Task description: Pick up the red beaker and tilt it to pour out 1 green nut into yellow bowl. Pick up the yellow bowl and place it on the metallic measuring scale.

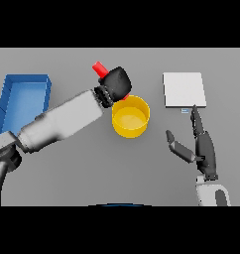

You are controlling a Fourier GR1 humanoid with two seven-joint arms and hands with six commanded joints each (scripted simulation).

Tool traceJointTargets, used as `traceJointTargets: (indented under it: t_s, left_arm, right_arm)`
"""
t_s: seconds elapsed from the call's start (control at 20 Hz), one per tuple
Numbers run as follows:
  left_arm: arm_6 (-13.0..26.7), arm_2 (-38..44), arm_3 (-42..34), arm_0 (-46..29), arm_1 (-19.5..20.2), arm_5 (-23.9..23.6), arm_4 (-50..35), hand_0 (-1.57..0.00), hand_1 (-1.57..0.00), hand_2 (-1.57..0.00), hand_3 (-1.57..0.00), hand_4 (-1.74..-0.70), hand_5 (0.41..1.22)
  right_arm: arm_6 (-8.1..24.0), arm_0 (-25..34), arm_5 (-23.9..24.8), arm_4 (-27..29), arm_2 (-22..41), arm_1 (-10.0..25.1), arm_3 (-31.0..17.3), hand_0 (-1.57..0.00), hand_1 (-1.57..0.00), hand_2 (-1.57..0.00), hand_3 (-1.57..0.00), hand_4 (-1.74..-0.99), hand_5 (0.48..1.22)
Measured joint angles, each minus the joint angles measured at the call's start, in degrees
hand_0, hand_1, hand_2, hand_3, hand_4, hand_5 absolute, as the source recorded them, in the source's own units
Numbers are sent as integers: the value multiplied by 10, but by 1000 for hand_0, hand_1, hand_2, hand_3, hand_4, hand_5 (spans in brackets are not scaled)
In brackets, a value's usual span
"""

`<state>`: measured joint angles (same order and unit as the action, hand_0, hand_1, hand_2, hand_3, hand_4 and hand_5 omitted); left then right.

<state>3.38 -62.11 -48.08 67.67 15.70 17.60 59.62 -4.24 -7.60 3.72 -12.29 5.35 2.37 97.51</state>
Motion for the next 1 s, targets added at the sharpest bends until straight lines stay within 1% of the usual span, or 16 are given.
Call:
traceJointTargets:
  t_s: [0.05, 0.1, 0.15, 0.3, 0.45, 0.55, 0.6, 0.65, 0.7, 0.75, 0.8, 0.85, 0.9, 0.95, 1.0]
  left_arm:
    - [-6, -7, 8, 10, -3, -2, 4, -1571, -1571, -1571, -1561, -1739, 1221]
    - [-9, -17, 17, 14, -5, -8, 8, -1571, -1571, -1571, -1563, -1738, 1221]
    - [-11, -25, 30, 25, -10, -7, 13, -1571, -1571, -1571, -1564, -1737, 1221]
    - [-29, -57, 36, 52, -17, 23, 25, -1571, -1571, -1571, -1568, -1735, 1221]
    - [-47, -91, 59, 70, -22, 14, 41, -1571, -1571, -1571, -1569, -1734, 1221]
    - [-54, -109, 67, 81, -33, 11, 49, -1571, -1571, -1571, -1570, -1735, 1221]
    - [-63, -119, 70, 86, -30, 0, 53, -1571, -1571, -1571, -1570, -1734, 1221]
    - [-66, -124, 66, 93, -26, -1, 54, -1571, -1571, -1571, -1570, -1734, 1221]
    - [-64, -133, 64, 95, -28, -5, 59, -1571, -1571, -1571, -1570, -1733, 1221]
    - [-73, -135, 60, 101, -23, 1, 54, -1571, -1571, -1571, -1571, -1731, 1221]
    - [-79, -129, 61, 122, -16, 5, 49, -1571, -1571, -1571, -1571, -1730, 1221]
    - [-90, -123, 68, 136, -10, 0, 41, -1571, -1571, -1571, -1571, -1729, 1221]
    - [-86, -115, 82, 153, -8, -15, 37, -1571, -1571, -1571, -1494, -1727, 1221]
    - [-89, -106, 95, 169, 1, -26, 30, -1571, -1571, -1399, -1509, -1676, 1221]
    - [-86, -97, 105, 186, 9, -30, 25, -1571, -1571, -1434, -1266, -1689, 1221]
  right_arm:
    - [-5, -3, 3, -5, 4, -4, -3, 1, 1, 1, 1, -1276, 593]
    - [-2, 5, 6, -3, -3, 0, -5, 1, 1, 1, 1, -1270, 588]
    - [-6, 3, 6, -7, 0, 1, -1, 1, 1, 1, 1, -1260, 586]
    - [-5, 1, 14, -20, 3, 1, 0, 1, 1, 1, 1, -1225, 583]
    - [-5, 7, 14, -21, 1, 4, -4, 1, 1, 1, 1, -1204, 591]
    - [-11, 3, 13, -24, 5, 2, -12, 1, 1, 1, 1, -1210, 592]
    - [-19, 7, 13, -19, -4, 9, -17, 1, 1, 1, 1, -1209, 593]
    - [-28, -2, 14, -24, 4, 3, -7, 1, 1, 1, 1, -1210, 594]
    - [-16, 5, 19, -33, 7, 1, -7, 1, 1, 1, 1, -1207, 594]
    - [-15, 6, 19, -30, 6, 1, -4, 1, 1, 1, 1, -1206, 592]
    - [-8, 6, 19, -31, 6, 1, -6, 1, 1, 1, 1, -1206, 592]
    - [-12, 6, 21, -31, 8, -3, -8, 1, 1, 1, 1, -1209, 592]
    - [-14, 7, 22, -34, 8, -1, -8, 1, 1, 1, 1, -1203, 592]
    - [-17, 7, 25, -36, 7, -1, -8, 1, 1, 1, 1, -1201, 592]
    - [-17, 5, 23, -34, 5, 3, -1, 1, 1, 1, 1, -1190, 594]
